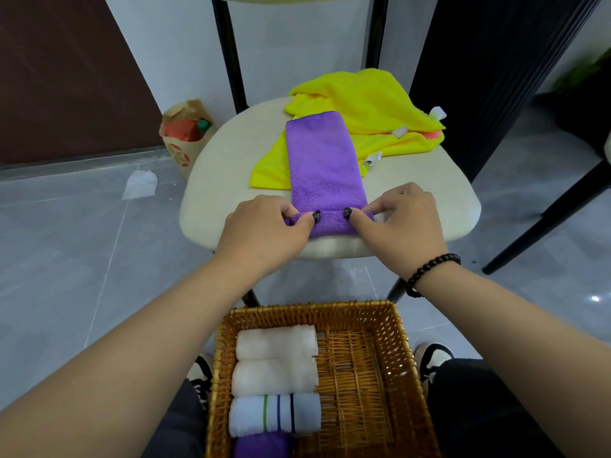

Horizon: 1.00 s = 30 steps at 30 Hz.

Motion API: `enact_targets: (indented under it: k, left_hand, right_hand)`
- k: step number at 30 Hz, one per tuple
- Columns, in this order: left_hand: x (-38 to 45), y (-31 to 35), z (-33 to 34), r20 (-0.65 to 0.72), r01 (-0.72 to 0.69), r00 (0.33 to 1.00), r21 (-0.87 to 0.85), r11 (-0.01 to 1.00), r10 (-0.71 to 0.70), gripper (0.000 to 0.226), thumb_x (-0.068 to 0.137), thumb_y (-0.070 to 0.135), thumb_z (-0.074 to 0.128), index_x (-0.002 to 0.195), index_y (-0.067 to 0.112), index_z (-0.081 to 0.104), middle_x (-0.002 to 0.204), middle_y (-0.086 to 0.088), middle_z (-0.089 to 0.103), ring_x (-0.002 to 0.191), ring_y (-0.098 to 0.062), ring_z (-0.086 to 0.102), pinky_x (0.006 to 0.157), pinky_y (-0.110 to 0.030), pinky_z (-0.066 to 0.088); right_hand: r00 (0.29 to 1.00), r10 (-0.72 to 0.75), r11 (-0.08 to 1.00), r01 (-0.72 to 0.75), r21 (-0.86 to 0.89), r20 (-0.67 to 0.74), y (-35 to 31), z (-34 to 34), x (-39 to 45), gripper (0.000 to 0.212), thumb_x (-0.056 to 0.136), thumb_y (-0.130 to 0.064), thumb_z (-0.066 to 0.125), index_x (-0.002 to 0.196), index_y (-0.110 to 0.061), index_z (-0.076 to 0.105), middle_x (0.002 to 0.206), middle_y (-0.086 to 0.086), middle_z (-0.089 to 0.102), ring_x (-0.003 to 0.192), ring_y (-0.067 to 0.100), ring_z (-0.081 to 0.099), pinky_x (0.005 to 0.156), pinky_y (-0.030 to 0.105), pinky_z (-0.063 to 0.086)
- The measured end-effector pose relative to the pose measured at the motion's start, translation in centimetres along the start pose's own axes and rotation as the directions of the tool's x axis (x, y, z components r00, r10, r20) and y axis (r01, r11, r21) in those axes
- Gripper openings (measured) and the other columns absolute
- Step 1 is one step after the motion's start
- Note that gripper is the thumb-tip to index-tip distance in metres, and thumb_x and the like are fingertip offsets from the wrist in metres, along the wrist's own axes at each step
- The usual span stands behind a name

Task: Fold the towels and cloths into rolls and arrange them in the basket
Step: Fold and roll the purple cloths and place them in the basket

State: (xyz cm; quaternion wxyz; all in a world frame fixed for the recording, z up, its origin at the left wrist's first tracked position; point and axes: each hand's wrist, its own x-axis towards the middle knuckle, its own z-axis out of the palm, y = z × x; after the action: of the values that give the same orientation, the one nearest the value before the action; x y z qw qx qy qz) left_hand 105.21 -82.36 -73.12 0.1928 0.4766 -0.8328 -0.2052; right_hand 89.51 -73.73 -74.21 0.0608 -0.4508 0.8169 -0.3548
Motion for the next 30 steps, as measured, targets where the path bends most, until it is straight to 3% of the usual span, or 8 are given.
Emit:
enact_targets:
  k: [2, 5, 8, 11, 14, 21, 26, 30]
  left_hand:
    - [0.3, -0.1, -0.3, -0.075, -0.002, 0.997, -0.040, 0.999, -0.001, 0.028, 0.077, 0.049, 0.070, 0.068, 0.025, 0.060, 0.072, 0.011, 0.060, 0.079, -0.018, 0.059, 0.077, -0.035, 0.048]
    - [0.6, -0.6, -0.7, -0.154, -0.181, 0.973, -0.035, 0.983, 0.173, 0.022, 0.073, 0.041, 0.076, 0.082, 0.030, 0.059, 0.084, 0.012, 0.058, 0.083, -0.016, 0.057, 0.078, -0.038, 0.046]
    - [-0.1, -0.8, -0.2, -0.140, -0.519, 0.825, 0.200, 0.831, 0.548, 0.014, 0.083, 0.024, 0.059, 0.090, 0.020, 0.071, 0.087, 0.002, 0.064, 0.083, -0.027, 0.061, 0.068, -0.037, 0.044]
    - [-0.9, -1.9, 0.3, -0.102, -0.607, 0.752, 0.278, 0.745, 0.651, 0.028, 0.085, 0.021, 0.053, 0.102, 0.012, 0.073, 0.096, -0.002, 0.068, 0.090, -0.028, 0.064, 0.068, -0.039, 0.047]
    - [-1.2, -3.0, 0.2, -0.057, -0.598, 0.772, 0.275, 0.753, 0.634, 0.039, 0.084, 0.033, 0.055, 0.113, 0.011, 0.069, 0.107, -0.002, 0.067, 0.099, -0.024, 0.061, 0.075, -0.038, 0.045]
    - [-1.2, -2.4, -0.1, -0.091, -0.558, 0.801, 0.242, 0.794, 0.592, 0.032, 0.085, 0.024, 0.048, 0.106, 0.011, 0.068, 0.099, -0.003, 0.068, 0.093, -0.025, 0.062, 0.076, -0.038, 0.040]
    - [-1.6, -1.6, 0.0, -0.062, -0.320, 0.948, -0.192, 0.928, 0.314, 0.021, 0.085, 0.027, 0.051, 0.106, 0.021, 0.053, 0.091, 0.014, 0.056, 0.089, -0.012, 0.055, 0.085, -0.046, 0.046]
    - [-1.4, -0.7, 0.3, -0.055, -0.198, 0.980, -0.168, 0.966, 0.191, 0.010, 0.093, 0.027, 0.053, 0.097, 0.018, 0.056, 0.079, 0.006, 0.057, 0.079, -0.022, 0.054, 0.081, -0.045, 0.046]
  right_hand:
    - [0.998, -0.040, 0.999, 0.042, 0.033, -0.052, -0.1, -0.2, 0.3, 0.014, 0.079, -0.035, 0.073, 0.079, -0.023, 0.066, 0.092, -0.004, 0.045, 0.100, 0.018, 0.048, 0.078, 0.020, 0.030]
    - [0.898, -0.418, 0.907, 0.406, -0.108, -0.133, -0.1, 0.0, 0.0, 0.005, 0.080, -0.014, 0.070, 0.075, -0.012, 0.068, 0.082, 0.004, 0.055, 0.080, 0.029, 0.055, 0.069, 0.035, 0.043]
    - [0.766, -0.643, 0.728, 0.602, -0.328, -0.021, 0.6, 0.5, -0.7, 0.008, 0.076, 0.002, 0.067, 0.073, -0.006, 0.066, 0.074, 0.011, 0.058, 0.065, 0.032, 0.053, 0.055, 0.039, 0.043]
    - [0.727, -0.687, 0.687, 0.655, -0.314, 0.014, 1.7, -0.1, -0.8, 0.009, 0.082, -0.007, 0.062, 0.085, -0.005, 0.070, 0.083, 0.010, 0.063, 0.071, 0.032, 0.059, 0.059, 0.039, 0.048]
    - [0.757, -0.646, 0.728, 0.648, -0.222, 0.092, 2.4, -0.5, -0.9, 0.030, 0.085, -0.023, 0.056, 0.105, -0.004, 0.069, 0.098, 0.011, 0.064, 0.084, 0.032, 0.061, 0.068, 0.044, 0.052]
    - [0.763, -0.623, 0.746, 0.646, -0.162, 0.170, 1.3, -1.3, 0.0, 0.030, 0.087, -0.024, 0.047, 0.100, -0.006, 0.068, 0.093, 0.011, 0.061, 0.081, 0.034, 0.056, 0.070, 0.045, 0.050]
    - [0.830, -0.507, 0.849, 0.528, -0.034, 0.234, 1.4, -1.2, 0.1, 0.033, 0.096, -0.028, 0.037, 0.106, -0.012, 0.064, 0.095, 0.005, 0.057, 0.089, 0.024, 0.043, 0.083, 0.031, 0.035]
    - [0.906, -0.347, 0.935, 0.354, 0.016, 0.240, 0.3, -0.8, 0.3, 0.018, 0.100, -0.023, 0.041, 0.096, -0.016, 0.058, 0.083, -0.004, 0.053, 0.090, 0.023, 0.043, 0.084, 0.042, 0.039]
